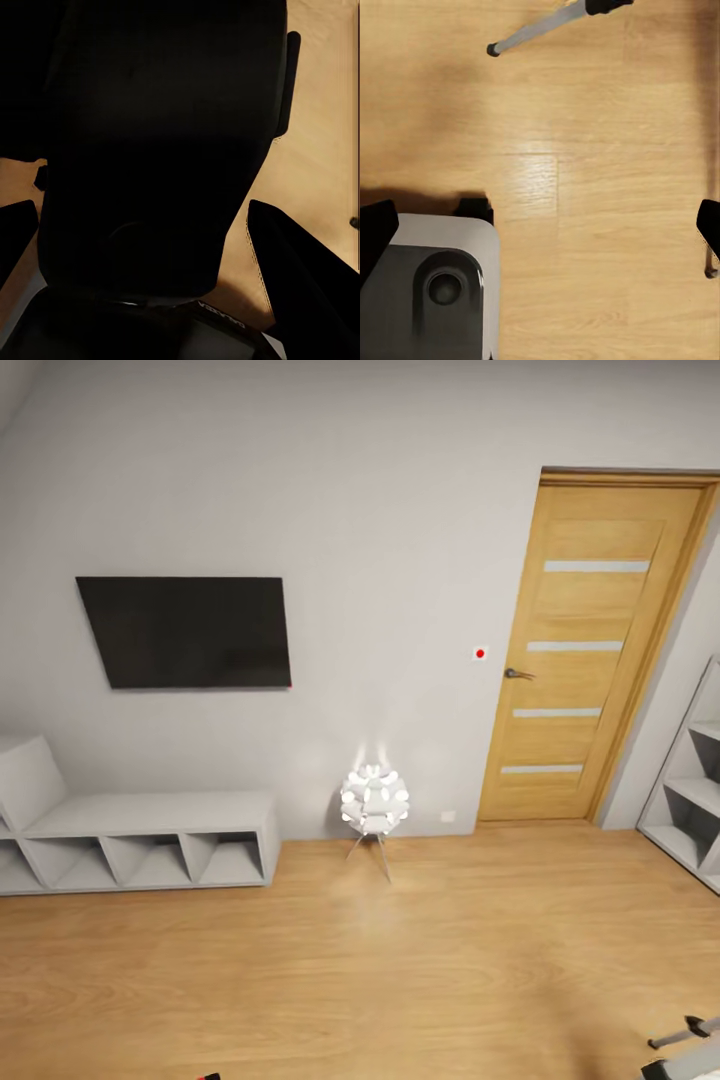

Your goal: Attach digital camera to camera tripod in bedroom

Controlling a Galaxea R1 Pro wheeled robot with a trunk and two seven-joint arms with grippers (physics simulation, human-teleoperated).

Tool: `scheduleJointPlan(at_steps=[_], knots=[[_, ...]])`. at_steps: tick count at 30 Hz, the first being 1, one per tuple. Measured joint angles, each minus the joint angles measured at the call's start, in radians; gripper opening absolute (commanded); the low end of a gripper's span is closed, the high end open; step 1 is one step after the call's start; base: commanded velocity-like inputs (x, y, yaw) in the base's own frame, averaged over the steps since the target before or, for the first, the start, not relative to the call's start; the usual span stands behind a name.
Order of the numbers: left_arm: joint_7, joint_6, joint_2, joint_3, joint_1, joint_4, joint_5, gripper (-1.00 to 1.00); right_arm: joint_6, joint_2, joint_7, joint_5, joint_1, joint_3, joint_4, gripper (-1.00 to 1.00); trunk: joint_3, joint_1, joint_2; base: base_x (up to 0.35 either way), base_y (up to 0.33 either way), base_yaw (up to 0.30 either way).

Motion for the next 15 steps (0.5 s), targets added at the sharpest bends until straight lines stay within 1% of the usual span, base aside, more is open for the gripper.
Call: scheduleJointPlan(at_steps=[10, 12, 15], knots=[[0.004, -0.002, 0.0, 0.001, 0.0, 0.001, 0.006, -1.0, 0.005, 0.007, 0.003, 0.0, 0.0, 0.0, 0.001, 1.0, 0.0, 0.0, 0.0, 0.321, 0.0, 0.005], [0.005, -0.003, 0.0, 0.001, 0.0, 0.001, 0.007, -1.0, 0.006, 0.008, 0.003, 0.0, 0.0, 0.0, 0.001, 1.0, 0.0, 0.0, 0.0, 0.306, 0.0, 0.124], [0.006, -0.003, 0.0, 0.001, 0.0, 0.001, 0.008, -1.0, 0.007, 0.008, 0.002, 0.0, 0.0, 0.0, 0.001, 1.0, 0.0, 0.0, 0.0, 0.245, 0.0, 0.205]])
